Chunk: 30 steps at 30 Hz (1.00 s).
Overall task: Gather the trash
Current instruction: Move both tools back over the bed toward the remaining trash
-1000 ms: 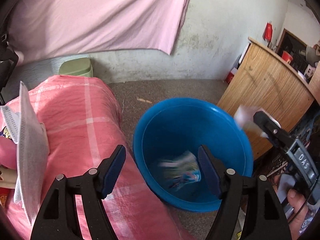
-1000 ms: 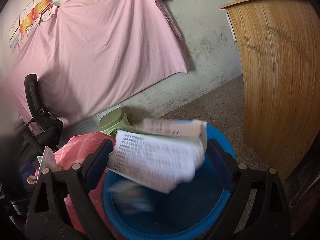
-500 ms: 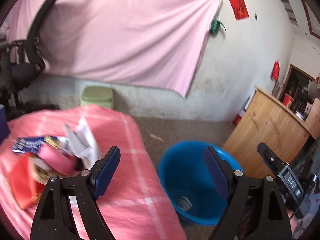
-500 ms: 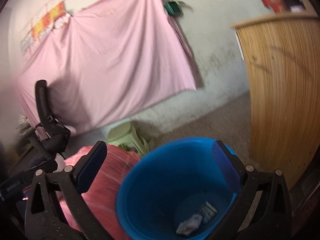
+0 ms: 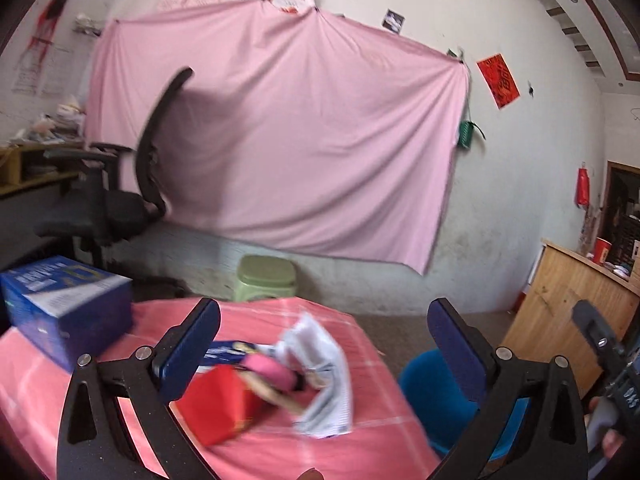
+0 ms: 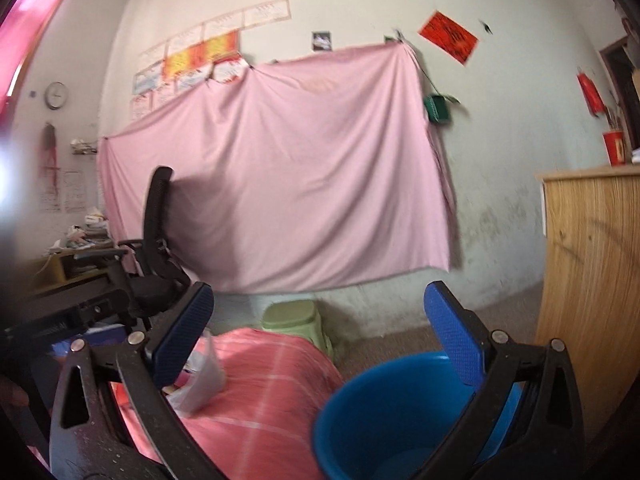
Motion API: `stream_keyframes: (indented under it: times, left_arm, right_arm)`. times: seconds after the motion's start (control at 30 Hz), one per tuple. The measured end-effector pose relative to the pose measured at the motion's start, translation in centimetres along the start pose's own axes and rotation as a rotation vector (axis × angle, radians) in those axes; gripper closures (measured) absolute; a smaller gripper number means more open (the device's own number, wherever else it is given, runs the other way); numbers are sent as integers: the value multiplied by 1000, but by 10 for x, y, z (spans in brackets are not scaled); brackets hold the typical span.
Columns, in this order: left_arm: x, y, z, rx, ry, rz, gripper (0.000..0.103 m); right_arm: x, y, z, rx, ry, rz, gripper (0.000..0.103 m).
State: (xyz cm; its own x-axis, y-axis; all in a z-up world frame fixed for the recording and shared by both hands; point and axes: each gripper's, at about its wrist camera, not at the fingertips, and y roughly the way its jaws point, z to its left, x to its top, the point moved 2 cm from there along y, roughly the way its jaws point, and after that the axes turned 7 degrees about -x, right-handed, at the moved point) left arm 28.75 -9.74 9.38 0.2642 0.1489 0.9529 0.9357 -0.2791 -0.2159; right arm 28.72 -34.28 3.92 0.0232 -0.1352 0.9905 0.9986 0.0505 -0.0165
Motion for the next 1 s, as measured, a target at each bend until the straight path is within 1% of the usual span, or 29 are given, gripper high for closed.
stream_keyframes:
  times: [0.2, 0.33, 0.43, 0.5, 0.6, 0.67, 0.73, 0.77, 0.83, 0.9, 0.93, 1.0]
  left_arm:
    - [1, -47, 29, 74, 24, -71, 1]
    - [-5, -71, 47, 125, 53, -108, 1]
    - [-11, -83, 61, 153, 67, -123, 1]
    - [-18, -84, 70, 162, 69, -120, 1]
    - [-32, -77, 83, 168, 59, -95, 1]
    - [-39, -66, 92, 166, 40, -64, 1]
    - [-47, -50, 101, 159, 8, -8, 1]
    - [-49, -45, 106, 151, -8, 14, 1]
    - [-56, -31, 117, 140, -63, 71, 1]
    - [-62, -16, 127, 128, -123, 143, 1]
    - [-63, -10, 131, 124, -147, 173, 1]
    - [-68, 2, 139, 118, -194, 230, 1]
  right_arm:
    - [6, -23, 42, 45, -6, -57, 0]
    - [4, -29, 71, 70, -62, -80, 0]
    - [-1, -27, 85, 89, -88, -77, 0]
    - [-6, -20, 93, 102, -107, -51, 0]
    - [-18, -8, 102, 102, -146, 5, 0]
    - [-29, 6, 111, 89, -188, 64, 0]
    - [-40, 19, 117, 87, -224, 126, 0]
    - [-47, 30, 120, 85, -248, 179, 0]
    - [-58, 46, 123, 68, -270, 255, 0]
    - [-67, 65, 124, 66, -260, 342, 0]
    - [-71, 71, 125, 65, -254, 370, 0]
    - [-81, 88, 124, 72, -232, 458, 0]
